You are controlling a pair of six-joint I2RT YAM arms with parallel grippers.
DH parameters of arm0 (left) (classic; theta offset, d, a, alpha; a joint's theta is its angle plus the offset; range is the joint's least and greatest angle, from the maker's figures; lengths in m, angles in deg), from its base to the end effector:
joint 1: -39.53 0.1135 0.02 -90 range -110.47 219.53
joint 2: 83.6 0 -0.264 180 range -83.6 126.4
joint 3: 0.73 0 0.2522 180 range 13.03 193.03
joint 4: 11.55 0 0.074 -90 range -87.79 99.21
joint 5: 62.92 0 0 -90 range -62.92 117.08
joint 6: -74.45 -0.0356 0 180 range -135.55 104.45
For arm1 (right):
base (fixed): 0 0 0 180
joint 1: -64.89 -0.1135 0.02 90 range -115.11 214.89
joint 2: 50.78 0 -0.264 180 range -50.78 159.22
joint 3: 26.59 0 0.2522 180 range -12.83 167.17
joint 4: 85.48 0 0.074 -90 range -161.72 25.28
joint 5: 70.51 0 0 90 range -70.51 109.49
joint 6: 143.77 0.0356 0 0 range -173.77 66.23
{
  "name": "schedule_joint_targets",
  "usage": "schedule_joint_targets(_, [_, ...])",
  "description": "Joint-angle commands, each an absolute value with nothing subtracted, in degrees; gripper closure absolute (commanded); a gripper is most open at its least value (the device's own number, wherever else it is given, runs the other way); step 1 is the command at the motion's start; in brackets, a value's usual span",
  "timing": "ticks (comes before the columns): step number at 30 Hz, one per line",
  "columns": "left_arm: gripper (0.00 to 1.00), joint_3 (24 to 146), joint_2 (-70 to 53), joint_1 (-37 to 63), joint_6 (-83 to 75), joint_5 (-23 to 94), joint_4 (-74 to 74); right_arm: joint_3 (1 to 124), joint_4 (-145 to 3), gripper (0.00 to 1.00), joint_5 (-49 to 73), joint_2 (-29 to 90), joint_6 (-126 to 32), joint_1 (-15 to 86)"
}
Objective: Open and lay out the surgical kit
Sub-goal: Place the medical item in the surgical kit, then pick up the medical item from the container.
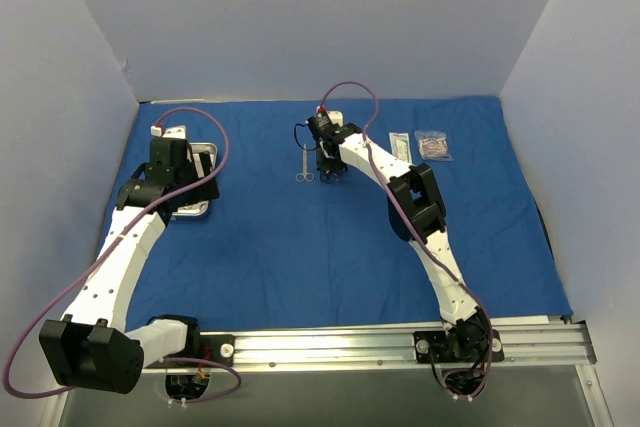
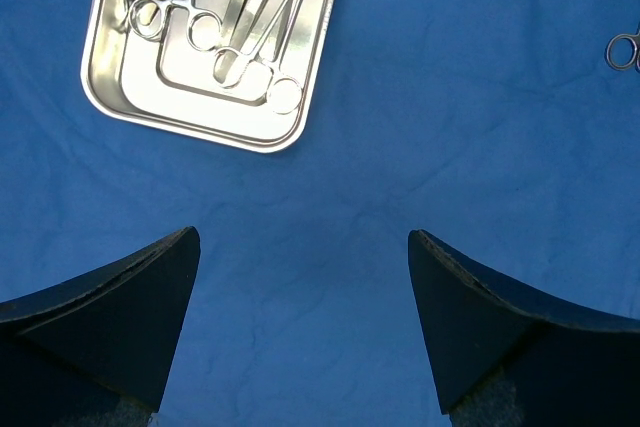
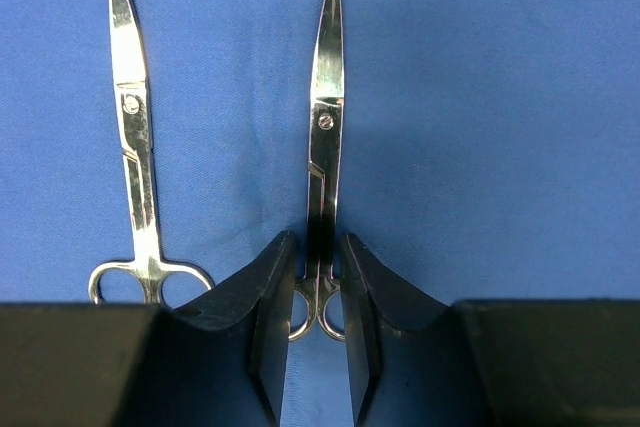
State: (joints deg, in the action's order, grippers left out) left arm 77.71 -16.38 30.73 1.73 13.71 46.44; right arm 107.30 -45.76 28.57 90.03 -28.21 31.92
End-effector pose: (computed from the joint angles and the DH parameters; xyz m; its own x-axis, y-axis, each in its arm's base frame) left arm 0.2380 -0.0285 0.3268 -0.6853 -0.1864 -0.7041 -0.2212 0.9743 -0.0426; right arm 0.4644 0.2946 0.1706 -0.7429 0.0259 -0.6689 -0.1396 0.9713 0.1927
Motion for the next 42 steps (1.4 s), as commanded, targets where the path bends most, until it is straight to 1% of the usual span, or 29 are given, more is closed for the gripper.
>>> schedule_joint_targets(1, [0.06, 77.8, -16.5, 30.7, 0.9, 14.1, 46.1, 107.0, -45.7, 0.78, 29.9, 90.5, -27.3, 32.0])
schedule_joint_targets(6, [0.06, 77.6, -16.7, 30.7, 1.0, 13.9, 46.2, 106.4, -46.5, 0.77, 29.3, 88.8, -27.6, 31.9])
schedule_joint_targets(8, [0.06, 77.7, -16.7, 30.8, 1.2, 13.9, 46.2, 106.1, -46.9, 0.70, 29.2, 87.6, -27.8, 32.0])
schedule_joint_targets(12, [0.06, 78.4, -16.2, 30.7, 1.2, 13.7, 46.1, 106.0, -46.9, 0.65, 30.6, 83.4, -28.3, 32.2])
schedule_joint_targets(14, [0.06, 78.9, -15.8, 30.7, 1.3, 13.3, 46.1, 105.5, -47.0, 0.60, 31.4, 81.7, -28.5, 32.2])
schedule_joint_targets(19, [0.06, 79.8, -14.2, 30.9, 1.9, 13.0, 45.5, 102.9, -47.9, 0.53, 32.2, 74.7, -30.2, 32.4])
schedule_joint_targets(22, [0.06, 80.0, -12.6, 31.2, 2.1, 12.0, 44.8, 99.0, -49.7, 0.50, 31.4, 69.3, -31.2, 32.4])
schedule_joint_targets(23, [0.06, 80.0, -12.2, 31.5, 2.2, 11.6, 44.7, 97.7, -51.0, 0.46, 30.5, 67.8, -31.8, 32.4])
schedule_joint_targets(26, [0.05, 80.0, -10.6, 32.8, 2.1, 10.6, 43.5, 91.4, -54.1, 0.41, 29.2, 58.8, -33.4, 32.4])
schedule_joint_targets(27, [0.05, 80.3, -9.5, 33.3, 2.1, 10.6, 42.8, 87.5, -55.2, 0.39, 28.8, 56.7, -33.6, 32.4])
schedule_joint_targets(29, [0.04, 80.7, -8.3, 34.4, 2.0, 10.1, 42.0, 83.5, -58.4, 0.35, 27.9, 52.5, -34.4, 32.5])
schedule_joint_targets(32, [0.01, 81.9, -5.4, 36.7, 2.3, 10.4, 39.8, 75.6, -62.5, 0.29, 25.5, 42.2, -36.3, 32.5])
schedule_joint_targets(34, [0.01, 83.2, -2.7, 38.0, 2.5, 10.9, 39.0, 69.6, -64.8, 0.25, 23.2, 38.1, -37.7, 32.3])
schedule_joint_targets(36, [0.00, 84.2, 0.6, 38.9, 2.6, 10.5, 37.8, 65.7, -68.1, 0.23, 21.6, 32.4, -38.6, 32.2])
schedule_joint_targets(37, [0.05, 84.7, 1.7, 39.2, 2.5, 10.4, 37.4, 62.1, -69.0, 0.23, 21.1, 30.6, -38.9, 32.2])
schedule_joint_targets(38, [0.06, 86.0, 2.8, 39.2, 2.5, 10.4, 36.2, 60.5, -70.3, 0.23, 20.6, 27.6, -39.3, 32.0])
schedule_joint_targets(39, [0.08, 86.5, 5.1, 39.2, 2.4, 10.4, 35.5, 59.0, -70.6, 0.23, 20.1, 26.3, -39.7, 32.0])
schedule_joint_targets(40, [0.12, 86.9, 6.2, 39.2, 2.2, 10.5, 34.7, 57.6, -70.8, 0.23, 20.1, 25.1, -39.8, 31.9])
schedule_joint_targets(42, [0.15, 88.9, 10.1, 39.2, 1.2, 11.2, 32.7, 53.9, -71.2, 0.23, 18.6, 22.1, -40.0, 31.9])
